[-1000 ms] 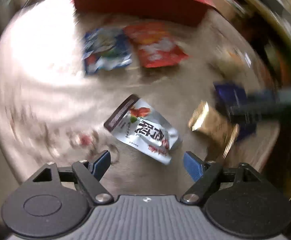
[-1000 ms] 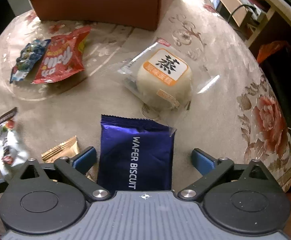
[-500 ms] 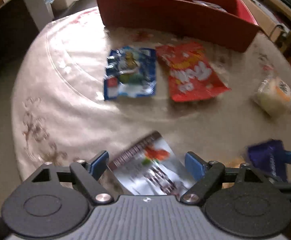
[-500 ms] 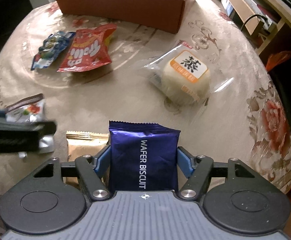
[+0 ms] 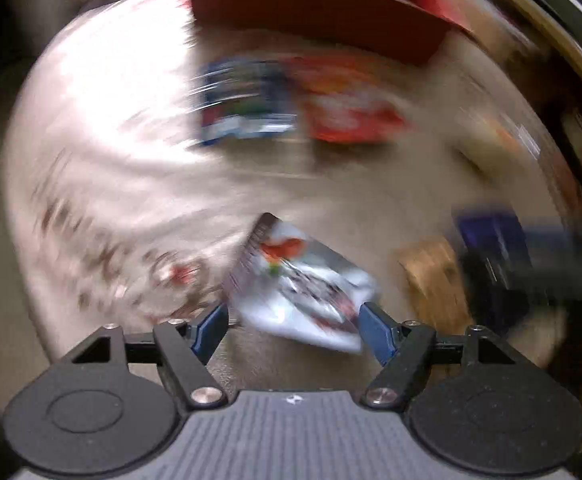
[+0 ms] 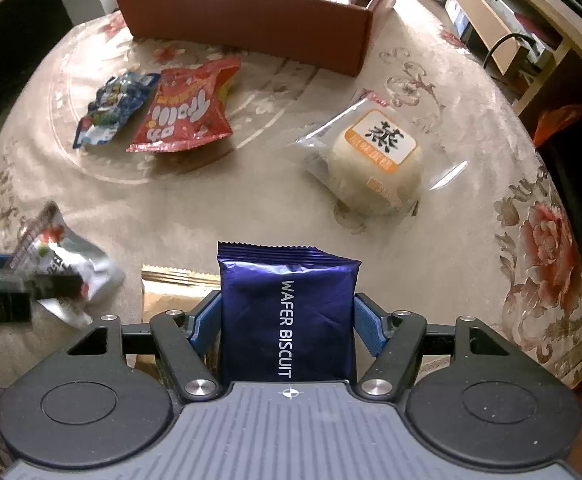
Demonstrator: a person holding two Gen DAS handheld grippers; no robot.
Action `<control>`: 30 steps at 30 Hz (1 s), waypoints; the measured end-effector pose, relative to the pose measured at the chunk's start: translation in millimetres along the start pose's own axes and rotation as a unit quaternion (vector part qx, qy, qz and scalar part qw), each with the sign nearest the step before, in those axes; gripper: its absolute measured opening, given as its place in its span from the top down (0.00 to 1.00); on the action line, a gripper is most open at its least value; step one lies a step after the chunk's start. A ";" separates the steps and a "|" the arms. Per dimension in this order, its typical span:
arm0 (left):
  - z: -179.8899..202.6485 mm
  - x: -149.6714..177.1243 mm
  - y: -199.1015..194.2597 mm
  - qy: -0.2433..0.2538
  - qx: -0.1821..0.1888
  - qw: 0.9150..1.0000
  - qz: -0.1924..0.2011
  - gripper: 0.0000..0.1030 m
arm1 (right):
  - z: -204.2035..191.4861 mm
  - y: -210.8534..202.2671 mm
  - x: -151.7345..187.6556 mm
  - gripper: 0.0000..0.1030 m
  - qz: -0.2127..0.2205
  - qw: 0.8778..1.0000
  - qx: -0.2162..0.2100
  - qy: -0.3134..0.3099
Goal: Organize snacks
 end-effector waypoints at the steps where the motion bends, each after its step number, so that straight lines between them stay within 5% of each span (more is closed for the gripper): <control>1: 7.8 4.3 -4.2 0.060 -0.006 0.998 -0.001 0.29 | 0.8 0.0 1.0 0.27 -0.001 1.000 0.000 0.001; 4: 21.5 11.2 -12.9 0.207 -0.044 0.977 0.021 0.28 | 3.9 1.1 2.5 0.27 -0.004 1.000 -0.001 0.007; 5: 20.9 8.4 -14.0 0.206 -0.049 0.977 0.026 0.28 | 4.1 2.0 3.0 0.27 -0.006 1.000 -0.001 0.008; 8: 10.2 0.9 -10.2 0.051 0.026 0.998 -0.013 0.27 | 0.1 4.1 2.8 0.27 -0.009 1.000 -0.003 0.001; 10: 2.7 3.6 -8.1 -0.053 0.070 0.996 -0.025 0.27 | -2.1 4.8 2.0 0.27 -0.009 1.000 -0.005 -0.001; 12: 0.8 10.1 -9.1 -0.106 0.086 0.990 -0.025 0.27 | -0.6 5.6 1.5 0.27 -0.010 1.000 -0.006 0.002; 19: 8.9 -14.4 8.9 -0.148 0.054 0.987 -0.003 0.28 | 1.3 7.5 2.4 0.27 -0.012 1.000 -0.007 0.001; 25: 5.8 -48.1 21.3 -0.103 -0.028 0.993 0.046 0.33 | 3.2 8.0 2.4 0.27 -0.014 1.000 -0.005 0.004; 30: -0.1 -41.6 8.4 -0.104 -0.011 0.994 0.038 0.32 | 2.8 7.9 2.6 0.27 -0.013 1.000 -0.004 0.003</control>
Point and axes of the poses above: each gripper's, at about its wrist camera, not at the fingertips, and y roughly the way its jaws point, z to its right, x to its underside, the point moved 8 cm from there along y, roughly the way its jaws point, and after that the axes turned 10 degrees about -y, right-handed, at the moved point
